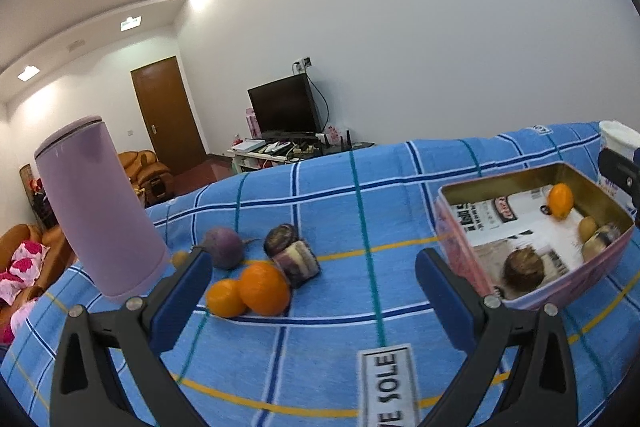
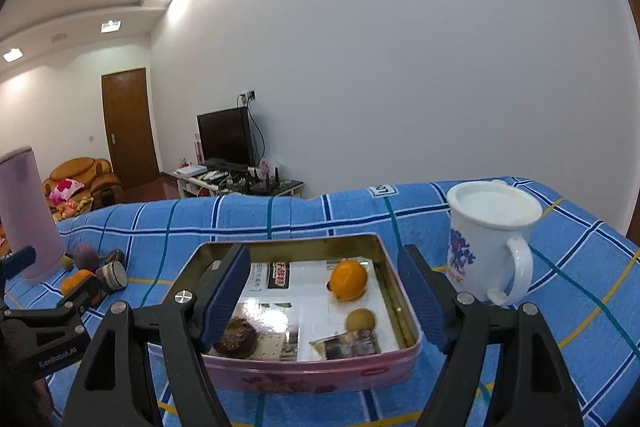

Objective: Organize fruits
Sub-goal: 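Withdraw both tools from the pink tin toward the fruits on the bedspread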

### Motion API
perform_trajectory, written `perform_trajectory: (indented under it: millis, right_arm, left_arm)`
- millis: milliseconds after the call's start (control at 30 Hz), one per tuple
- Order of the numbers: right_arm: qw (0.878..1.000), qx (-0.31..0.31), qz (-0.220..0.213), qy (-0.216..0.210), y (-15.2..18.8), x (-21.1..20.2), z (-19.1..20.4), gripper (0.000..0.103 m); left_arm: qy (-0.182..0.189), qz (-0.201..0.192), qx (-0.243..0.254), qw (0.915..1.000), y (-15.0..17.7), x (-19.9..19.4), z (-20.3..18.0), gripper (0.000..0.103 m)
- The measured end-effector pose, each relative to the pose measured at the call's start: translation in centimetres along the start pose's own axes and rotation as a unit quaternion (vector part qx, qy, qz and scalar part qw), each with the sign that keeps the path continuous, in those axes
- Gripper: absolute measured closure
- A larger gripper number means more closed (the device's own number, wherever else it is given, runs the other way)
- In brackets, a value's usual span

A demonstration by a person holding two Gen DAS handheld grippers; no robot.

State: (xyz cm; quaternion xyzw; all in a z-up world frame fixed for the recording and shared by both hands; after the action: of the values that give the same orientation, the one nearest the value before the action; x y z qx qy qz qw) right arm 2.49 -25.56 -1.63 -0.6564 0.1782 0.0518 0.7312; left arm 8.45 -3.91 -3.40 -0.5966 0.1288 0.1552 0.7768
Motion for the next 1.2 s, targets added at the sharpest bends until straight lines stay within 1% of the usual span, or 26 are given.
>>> perform_trajectory:
  millis: [133, 233, 367, 433, 500, 633, 767, 867, 1033, 1200]
  right_arm:
    - [1.0, -0.01, 0.022, 0.001, 0.5, 0.9, 1.4, 0.026]
    - [0.999, -0.017, 0.037, 0.0, 0.9, 1.6, 2.7, 0.026]
    - [0.998, -0.009, 0.054, -0.008, 1.4, 2.7, 4.5, 0.026]
    - [0.998, -0.008, 0.06, -0.011, 1.6, 3.2, 5.7, 0.026]
    - [0.998, -0.012, 0.06, -0.01, 1.6, 3.6, 6.8, 0.026]
    - [0.998, -0.014, 0.062, -0.018, 1.8, 4.3, 8.9, 0.026]
    - [0.997, -0.018, 0.068, -0.028, 1.9, 5.1, 10.9, 0.026]
    - [0.997, -0.023, 0.07, -0.034, 2.0, 5.7, 12.6, 0.026]
    - [0.996, -0.033, 0.067, -0.044, 1.9, 6.0, 14.8, 0.026]
    - [0.996, -0.034, 0.067, -0.047, 1.9, 6.2, 16.0, 0.026]
  left_arm:
    - [0.004, 0.003, 0.0, 1.0, 0.0, 0.8, 0.8, 0.0]
    - [0.001, 0.0, -0.003, 1.0, -0.2, 1.3, 1.4, 0.0]
    - [0.009, 0.015, -0.029, 0.9994, 0.1, 2.1, 2.4, 0.0]
    - [0.007, 0.023, -0.049, 0.9985, 0.3, 2.5, 3.2, 0.0]
    - [0.015, 0.029, -0.072, 0.9969, 0.5, 2.7, 4.0, 0.0]
    - [0.016, 0.029, -0.081, 0.9962, 0.7, 3.2, 5.2, 0.0]
    - [0.003, 0.033, -0.092, 0.9952, 1.0, 3.9, 6.9, 0.0]
    - [-0.023, 0.035, -0.101, 0.994, 1.2, 4.7, 8.7, 0.0]
    - [-0.034, 0.059, -0.13, 0.9891, 1.8, 5.9, 10.7, 0.0]
    - [-0.054, 0.066, -0.129, 0.9879, 2.2, 6.4, 11.7, 0.0]
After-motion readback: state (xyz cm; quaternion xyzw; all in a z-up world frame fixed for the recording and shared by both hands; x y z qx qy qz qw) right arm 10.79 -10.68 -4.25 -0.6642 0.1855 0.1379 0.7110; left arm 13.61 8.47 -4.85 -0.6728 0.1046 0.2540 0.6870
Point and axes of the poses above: each gripper's, at about its wrist camera, not at the fingertips, and x roughly the way its jaws point, z to its left, y to its underside, the point moved 9 cm from there along x, roughly the way its jaws point, and after that the axes turned 5 degrees about -y, right-handed, at the moved point
